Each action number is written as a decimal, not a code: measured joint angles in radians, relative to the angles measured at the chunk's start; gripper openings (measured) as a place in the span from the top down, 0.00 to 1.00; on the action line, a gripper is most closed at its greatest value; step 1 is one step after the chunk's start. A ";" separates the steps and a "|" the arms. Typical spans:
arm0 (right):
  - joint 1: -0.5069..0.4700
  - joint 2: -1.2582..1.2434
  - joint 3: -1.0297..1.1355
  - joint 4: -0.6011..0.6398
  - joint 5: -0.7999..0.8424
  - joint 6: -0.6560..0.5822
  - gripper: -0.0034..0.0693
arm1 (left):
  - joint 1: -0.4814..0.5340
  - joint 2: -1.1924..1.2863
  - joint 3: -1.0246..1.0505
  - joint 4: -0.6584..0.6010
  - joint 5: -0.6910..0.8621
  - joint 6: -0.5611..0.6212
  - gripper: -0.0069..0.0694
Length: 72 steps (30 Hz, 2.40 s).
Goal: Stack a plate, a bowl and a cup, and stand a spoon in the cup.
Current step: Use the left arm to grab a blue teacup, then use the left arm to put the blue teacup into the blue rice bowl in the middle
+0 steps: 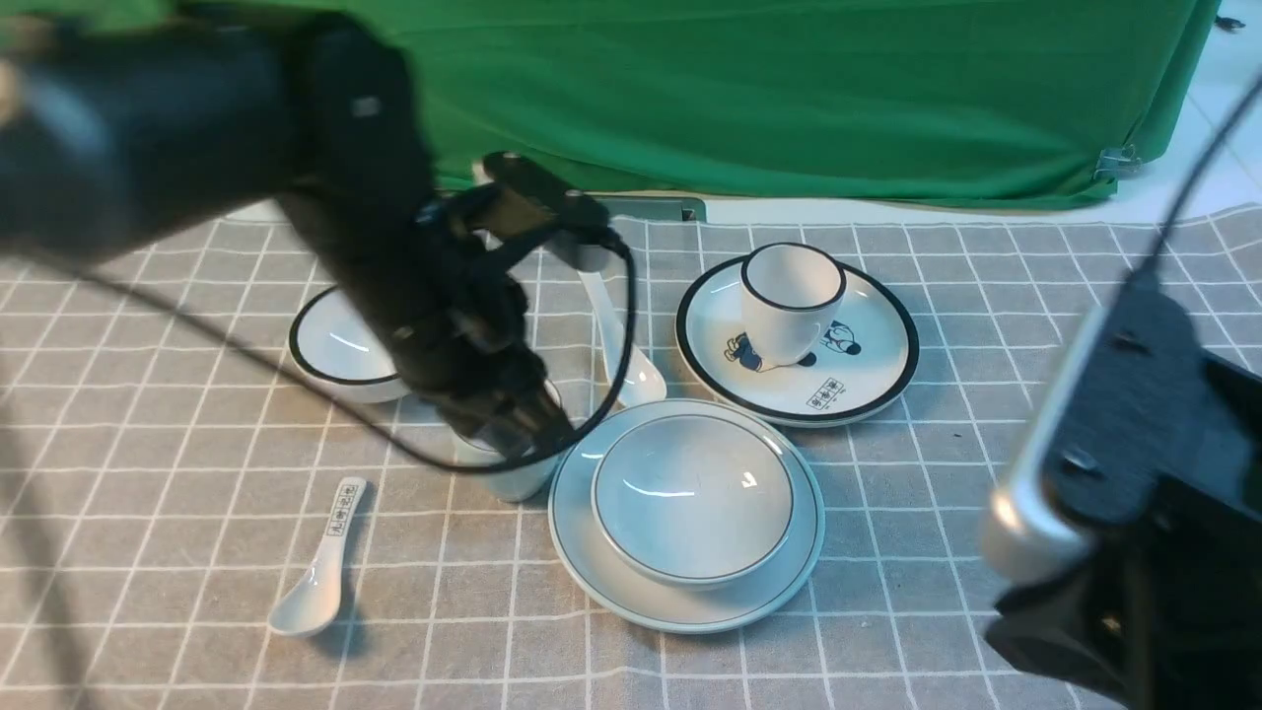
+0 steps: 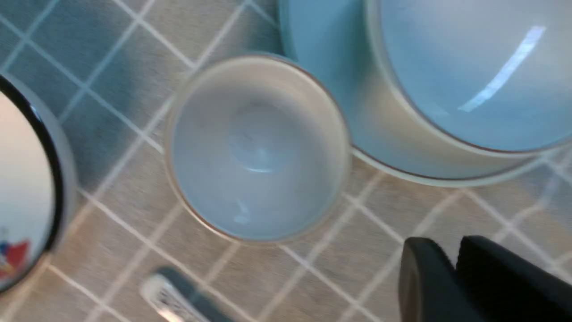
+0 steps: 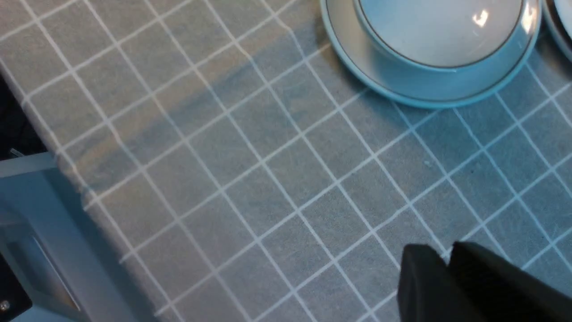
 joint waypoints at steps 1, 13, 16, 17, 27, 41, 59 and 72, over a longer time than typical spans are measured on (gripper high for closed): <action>0.000 -0.006 0.006 0.000 -0.001 0.000 0.78 | 0.000 0.016 -0.015 0.003 0.004 0.009 0.74; 0.000 -0.056 0.073 0.000 0.015 0.059 0.76 | 0.000 0.227 -0.147 0.081 0.009 0.142 0.33; 0.000 -0.056 0.075 0.000 0.015 0.073 0.76 | 0.000 0.259 -0.147 0.083 0.003 0.144 0.42; 0.000 -0.056 0.075 0.000 0.015 0.074 0.76 | 0.000 0.263 -0.147 0.082 0.002 0.144 0.46; 0.000 -0.056 0.075 -0.028 0.020 0.082 0.74 | -0.002 0.247 -0.162 0.084 0.068 0.094 0.87; 0.000 -0.108 0.075 -0.061 0.061 0.105 0.74 | -0.257 0.223 -0.280 0.075 0.100 0.035 0.87; 0.000 -0.108 0.113 -0.063 0.058 0.105 0.72 | -0.261 0.322 -0.300 0.053 0.033 0.037 0.87; 0.000 -0.108 0.113 -0.063 0.044 0.105 0.71 | -0.261 0.332 -0.304 0.052 0.032 0.031 0.71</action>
